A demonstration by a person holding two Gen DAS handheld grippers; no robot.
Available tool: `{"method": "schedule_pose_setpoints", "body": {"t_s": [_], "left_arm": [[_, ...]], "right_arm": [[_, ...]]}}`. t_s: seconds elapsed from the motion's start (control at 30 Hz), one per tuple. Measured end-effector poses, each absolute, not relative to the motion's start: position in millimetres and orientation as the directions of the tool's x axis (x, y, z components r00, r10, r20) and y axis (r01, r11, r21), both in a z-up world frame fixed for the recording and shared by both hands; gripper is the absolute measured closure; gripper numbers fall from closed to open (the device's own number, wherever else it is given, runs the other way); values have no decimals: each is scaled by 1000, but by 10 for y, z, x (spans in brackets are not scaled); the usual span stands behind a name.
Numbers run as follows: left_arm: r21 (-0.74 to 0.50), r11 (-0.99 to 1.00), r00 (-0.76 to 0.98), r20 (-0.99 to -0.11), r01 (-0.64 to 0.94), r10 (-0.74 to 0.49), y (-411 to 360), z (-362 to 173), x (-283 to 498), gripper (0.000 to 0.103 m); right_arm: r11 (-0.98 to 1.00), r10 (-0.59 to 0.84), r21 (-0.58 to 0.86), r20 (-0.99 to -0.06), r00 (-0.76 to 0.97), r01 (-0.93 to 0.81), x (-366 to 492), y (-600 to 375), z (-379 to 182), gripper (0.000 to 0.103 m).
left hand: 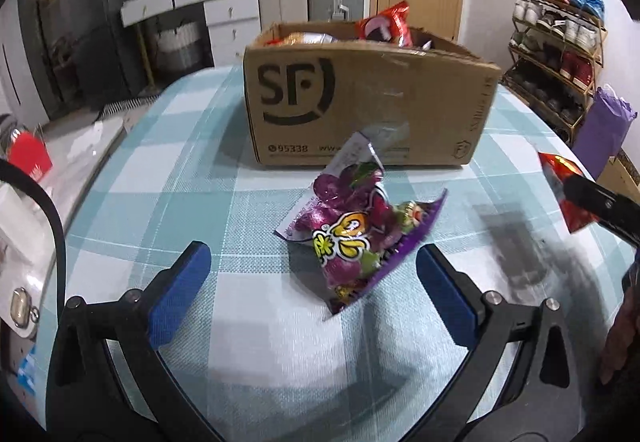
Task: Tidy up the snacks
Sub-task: 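Grasp the purple grape candy bag with the left tool while the right tool holds its pack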
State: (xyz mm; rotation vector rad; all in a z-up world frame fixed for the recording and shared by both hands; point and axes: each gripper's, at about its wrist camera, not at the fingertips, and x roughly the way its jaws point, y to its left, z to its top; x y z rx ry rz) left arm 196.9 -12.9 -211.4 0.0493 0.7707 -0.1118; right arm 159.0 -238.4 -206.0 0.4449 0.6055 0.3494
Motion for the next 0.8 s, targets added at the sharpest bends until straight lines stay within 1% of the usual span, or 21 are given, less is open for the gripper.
{"method": "schedule_pose_setpoints", "body": {"t_s": [0.2, 0.33, 0.4, 0.5, 0.53, 0.6, 0.7, 0.77, 0.8], "left_arm": [[39, 992, 678, -733, 123, -55, -162, -2195, 2230, 1], [45, 986, 648, -758, 159, -70, -165, -2195, 2396, 1], [17, 985, 626, -774, 175, -98, -122, -2213, 2482, 1], [-43, 979, 603, -783, 198, -156, -54, -2255, 2542, 15], [-60, 976, 589, -789, 208, -174, -36, -2279, 2569, 24], [-78, 973, 578, -793, 218, -193, -5, -2311, 2614, 27], [-143, 961, 567, -783, 236, -256, 100, -2290, 2662, 36], [-177, 953, 566, -772, 246, -289, 167, -2260, 2675, 45], [-180, 950, 565, -770, 254, -297, 188, -2227, 2694, 47]], "right_arm": [[846, 444, 500, -464, 766, -187, 1602, -2386, -2058, 57], [844, 444, 504, -463, 767, -184, 1604, -2393, -2061, 57], [842, 444, 509, -461, 768, -182, 1608, -2397, -2068, 57], [840, 446, 512, -464, 765, -180, 1625, -2399, -2077, 57], [840, 446, 512, -464, 766, -179, 1625, -2400, -2078, 57], [840, 446, 512, -463, 766, -180, 1627, -2401, -2079, 57], [840, 447, 513, -463, 765, -179, 1627, -2403, -2079, 57], [839, 446, 514, -464, 765, -178, 1629, -2402, -2081, 57], [838, 447, 515, -464, 764, -177, 1640, -2403, -2087, 57]]}}
